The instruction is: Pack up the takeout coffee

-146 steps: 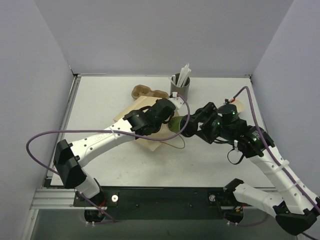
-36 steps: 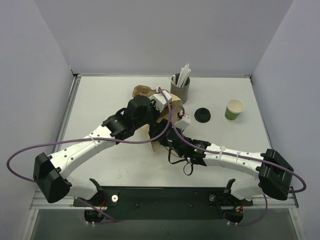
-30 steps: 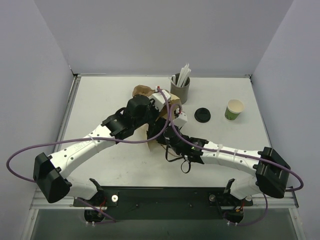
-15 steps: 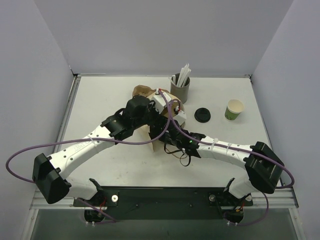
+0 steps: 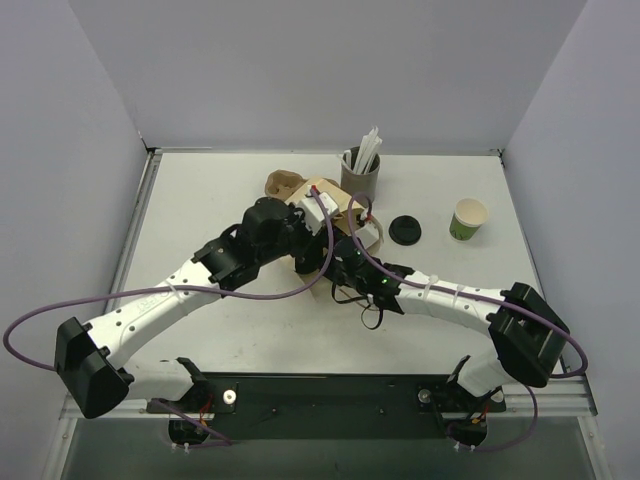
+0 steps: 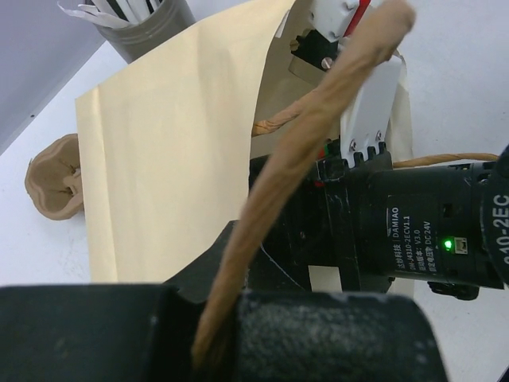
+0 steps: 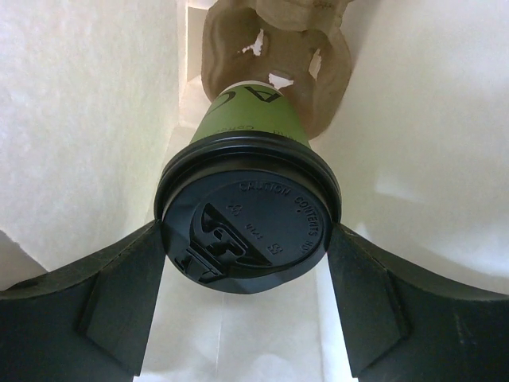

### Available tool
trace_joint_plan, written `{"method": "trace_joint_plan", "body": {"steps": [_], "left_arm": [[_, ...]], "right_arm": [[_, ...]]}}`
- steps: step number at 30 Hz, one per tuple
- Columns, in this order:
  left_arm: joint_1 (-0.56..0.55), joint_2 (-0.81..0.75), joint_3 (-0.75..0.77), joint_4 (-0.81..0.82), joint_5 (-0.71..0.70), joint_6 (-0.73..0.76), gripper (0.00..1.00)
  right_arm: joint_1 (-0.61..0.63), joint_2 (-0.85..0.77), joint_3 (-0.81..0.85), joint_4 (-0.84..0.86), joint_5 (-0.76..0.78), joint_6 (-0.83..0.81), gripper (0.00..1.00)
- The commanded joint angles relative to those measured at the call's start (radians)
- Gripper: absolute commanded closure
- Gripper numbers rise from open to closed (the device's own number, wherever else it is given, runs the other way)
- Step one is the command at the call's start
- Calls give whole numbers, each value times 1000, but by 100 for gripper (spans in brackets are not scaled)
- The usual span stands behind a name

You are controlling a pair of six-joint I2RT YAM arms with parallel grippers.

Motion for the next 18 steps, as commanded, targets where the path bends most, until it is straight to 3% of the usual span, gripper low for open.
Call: {"method": "trace_joint_plan", "body": {"steps": [1,18], "left_arm": [[3,-41,-10,110,65,-16,100],[4,-104,-78,144,60,15,100]], "right_arm": [[4,-40,-9,52,70,49,50],[23,-9,3,-66,159,32,51]]}}
